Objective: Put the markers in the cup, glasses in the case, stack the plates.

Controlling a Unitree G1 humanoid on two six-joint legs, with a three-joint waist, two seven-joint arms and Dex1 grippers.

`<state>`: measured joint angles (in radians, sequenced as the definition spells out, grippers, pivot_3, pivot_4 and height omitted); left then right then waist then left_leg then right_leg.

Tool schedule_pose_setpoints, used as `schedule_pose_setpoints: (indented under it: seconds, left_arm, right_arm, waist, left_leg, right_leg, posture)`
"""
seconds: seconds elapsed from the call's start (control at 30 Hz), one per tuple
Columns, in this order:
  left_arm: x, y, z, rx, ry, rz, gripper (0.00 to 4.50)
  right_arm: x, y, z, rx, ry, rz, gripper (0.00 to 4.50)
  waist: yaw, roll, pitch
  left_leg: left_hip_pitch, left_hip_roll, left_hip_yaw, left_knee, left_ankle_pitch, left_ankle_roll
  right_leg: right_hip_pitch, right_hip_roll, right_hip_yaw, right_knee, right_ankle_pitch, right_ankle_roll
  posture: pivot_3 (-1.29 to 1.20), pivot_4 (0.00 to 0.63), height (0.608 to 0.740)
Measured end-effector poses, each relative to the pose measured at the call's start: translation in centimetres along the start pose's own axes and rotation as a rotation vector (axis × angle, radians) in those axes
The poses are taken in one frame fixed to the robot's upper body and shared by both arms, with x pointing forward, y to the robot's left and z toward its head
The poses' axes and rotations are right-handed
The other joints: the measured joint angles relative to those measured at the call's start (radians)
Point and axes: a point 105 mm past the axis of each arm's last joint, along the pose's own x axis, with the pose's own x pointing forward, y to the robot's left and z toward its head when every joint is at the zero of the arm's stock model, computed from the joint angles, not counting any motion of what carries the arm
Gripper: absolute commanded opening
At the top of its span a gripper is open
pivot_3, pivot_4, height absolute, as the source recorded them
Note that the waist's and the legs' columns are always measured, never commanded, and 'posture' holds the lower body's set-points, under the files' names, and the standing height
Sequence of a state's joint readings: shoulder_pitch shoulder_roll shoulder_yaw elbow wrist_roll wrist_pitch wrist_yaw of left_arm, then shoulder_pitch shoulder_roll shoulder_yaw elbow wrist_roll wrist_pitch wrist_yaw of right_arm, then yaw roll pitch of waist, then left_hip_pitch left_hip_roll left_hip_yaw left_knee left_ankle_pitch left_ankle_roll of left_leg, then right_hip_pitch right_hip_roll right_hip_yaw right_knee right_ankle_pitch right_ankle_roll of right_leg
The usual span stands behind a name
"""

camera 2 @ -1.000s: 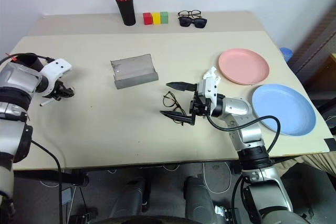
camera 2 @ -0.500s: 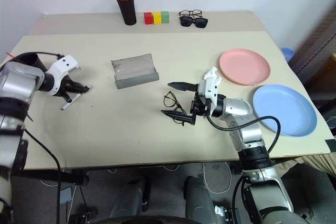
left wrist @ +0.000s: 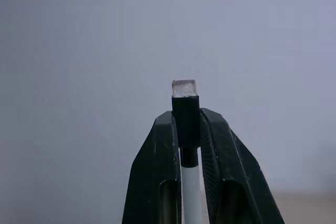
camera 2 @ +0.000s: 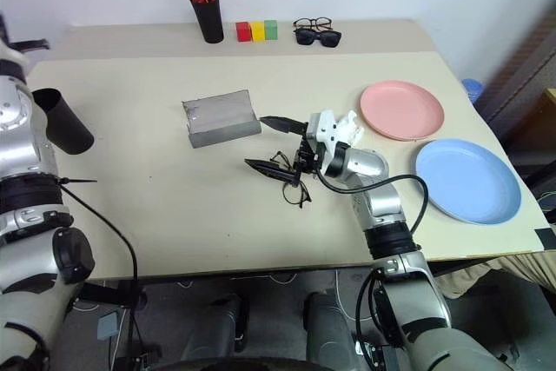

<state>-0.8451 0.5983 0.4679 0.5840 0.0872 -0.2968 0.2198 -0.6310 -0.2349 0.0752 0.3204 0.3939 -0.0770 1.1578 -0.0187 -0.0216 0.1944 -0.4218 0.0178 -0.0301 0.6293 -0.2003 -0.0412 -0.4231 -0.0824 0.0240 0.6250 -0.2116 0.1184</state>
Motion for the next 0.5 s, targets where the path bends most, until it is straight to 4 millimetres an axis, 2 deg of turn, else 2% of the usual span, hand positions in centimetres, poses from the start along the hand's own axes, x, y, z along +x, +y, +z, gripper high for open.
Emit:
schedule_pose_setpoints:
  seconds: [0.1, 0.2, 0.37, 0.5]
  left_arm:
    - [-0.8, 2.0, -1.4, 0.014, 0.014, 0.131, 0.01]
    - [-1.6, 3.0, -2.7, 0.033, 0.044, 0.183, 0.01]
    - [-2.9, 3.4, -5.6, 0.072, 0.135, 0.214, 0.01]
    - [-3.1, 2.6, -6.4, 0.078, 0.168, 0.203, 0.01]
  right_arm:
    - [0.3, -0.2, 0.2, -0.010, -0.006, 0.005, 4.50]
    - [0.3, -0.1, 0.1, -0.012, -0.006, 0.005, 4.50]
    - [0.3, -0.2, 0.1, -0.011, -0.005, 0.005, 4.50]
    - [0.2, -0.2, 0.1, -0.013, -0.002, 0.003, 4.50]
  waist:
    - [0.008, -0.001, -0.001]
    - [0.009, -0.003, -0.002]
    - [0.004, -0.003, -0.002]
    - [0.004, -0.003, -0.002]
  left_leg:
    - [0.000, 0.000, 0.000, 0.000, 0.000, 0.000]
    - [-0.001, 0.000, 0.000, 0.000, 0.000, 0.000]
    - [-0.001, 0.000, 0.000, 0.000, 0.000, 0.000]
    - [-0.001, 0.000, 0.000, 0.000, 0.000, 0.000]
  right_leg:
    - [0.000, 0.000, 0.000, 0.000, 0.000, 0.000]
    - [0.001, 0.000, 0.000, -0.001, 0.000, 0.000]
    - [0.000, 0.000, -0.001, 0.000, 0.000, 0.000]
    - [0.000, 0.000, -0.001, 0.000, 0.000, 0.000]
  posture:
    - [0.00, 0.150, 0.740]
    - [0.00, 0.150, 0.740]
    - [0.00, 0.150, 0.740]
    - [0.00, 0.150, 0.740]
